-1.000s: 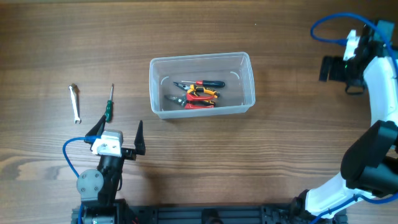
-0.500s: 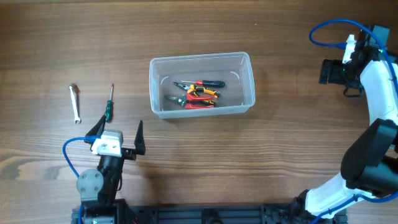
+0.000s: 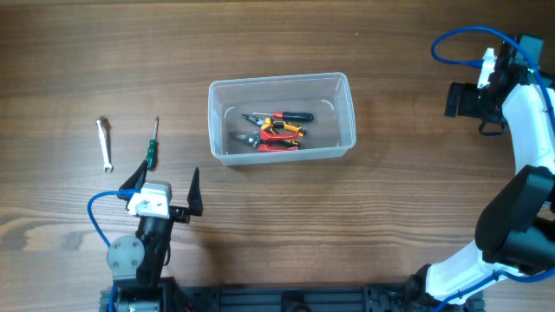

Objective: Pack container
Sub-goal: 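Move the left gripper over the silver wrench at far left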

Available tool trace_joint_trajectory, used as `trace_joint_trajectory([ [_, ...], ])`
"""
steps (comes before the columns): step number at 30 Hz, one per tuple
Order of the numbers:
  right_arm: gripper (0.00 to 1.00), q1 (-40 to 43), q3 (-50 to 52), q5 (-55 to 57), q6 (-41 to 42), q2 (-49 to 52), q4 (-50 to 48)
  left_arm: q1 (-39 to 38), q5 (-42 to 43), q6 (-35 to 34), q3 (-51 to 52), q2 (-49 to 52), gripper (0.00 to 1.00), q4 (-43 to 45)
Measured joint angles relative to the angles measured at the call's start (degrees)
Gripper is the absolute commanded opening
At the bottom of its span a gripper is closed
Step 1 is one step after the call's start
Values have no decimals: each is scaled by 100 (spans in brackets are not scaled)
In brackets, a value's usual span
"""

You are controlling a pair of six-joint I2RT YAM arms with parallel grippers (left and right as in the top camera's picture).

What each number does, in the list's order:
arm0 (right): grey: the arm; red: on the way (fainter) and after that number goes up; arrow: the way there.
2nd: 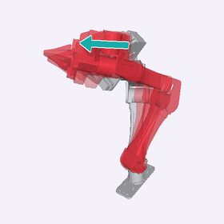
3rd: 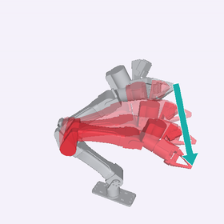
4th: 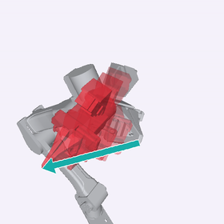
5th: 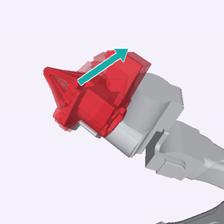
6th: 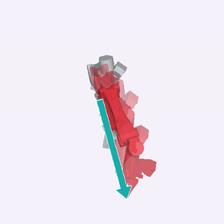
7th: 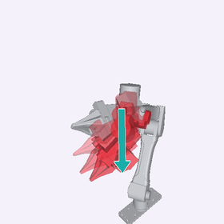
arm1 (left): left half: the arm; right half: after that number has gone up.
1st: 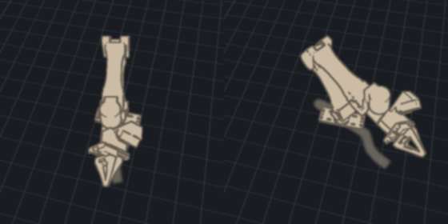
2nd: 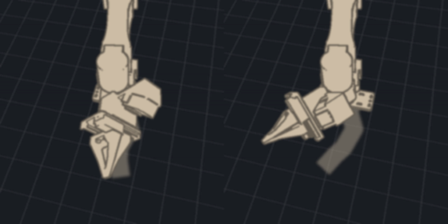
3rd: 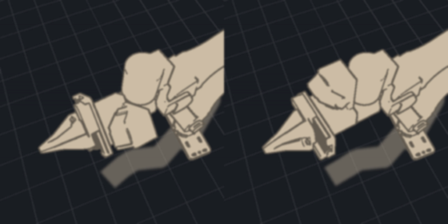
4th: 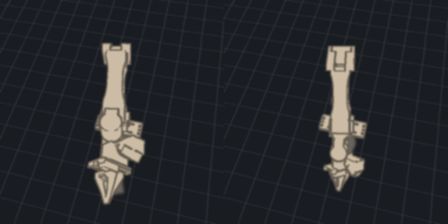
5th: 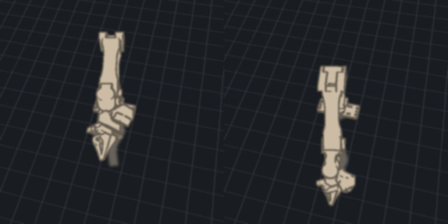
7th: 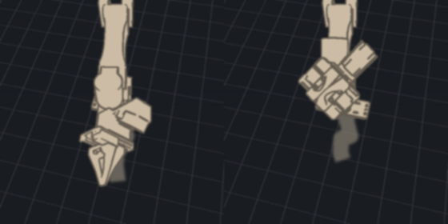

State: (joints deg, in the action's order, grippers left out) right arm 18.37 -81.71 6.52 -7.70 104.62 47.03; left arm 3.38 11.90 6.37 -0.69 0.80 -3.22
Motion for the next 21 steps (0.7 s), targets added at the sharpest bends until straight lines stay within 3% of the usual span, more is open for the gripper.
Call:
trace_joint_trajectory([
  [11,100,0,0,0,0,0,0,0,756,-590,-26,0,100,4],
  [16,100,0,0,0,0,0,-2,2,966,-614,-608,9,100,-925],
  [21,100,0,0,2,-2,0,-7,57,990,-173,-1797,236,100,-2177],
])
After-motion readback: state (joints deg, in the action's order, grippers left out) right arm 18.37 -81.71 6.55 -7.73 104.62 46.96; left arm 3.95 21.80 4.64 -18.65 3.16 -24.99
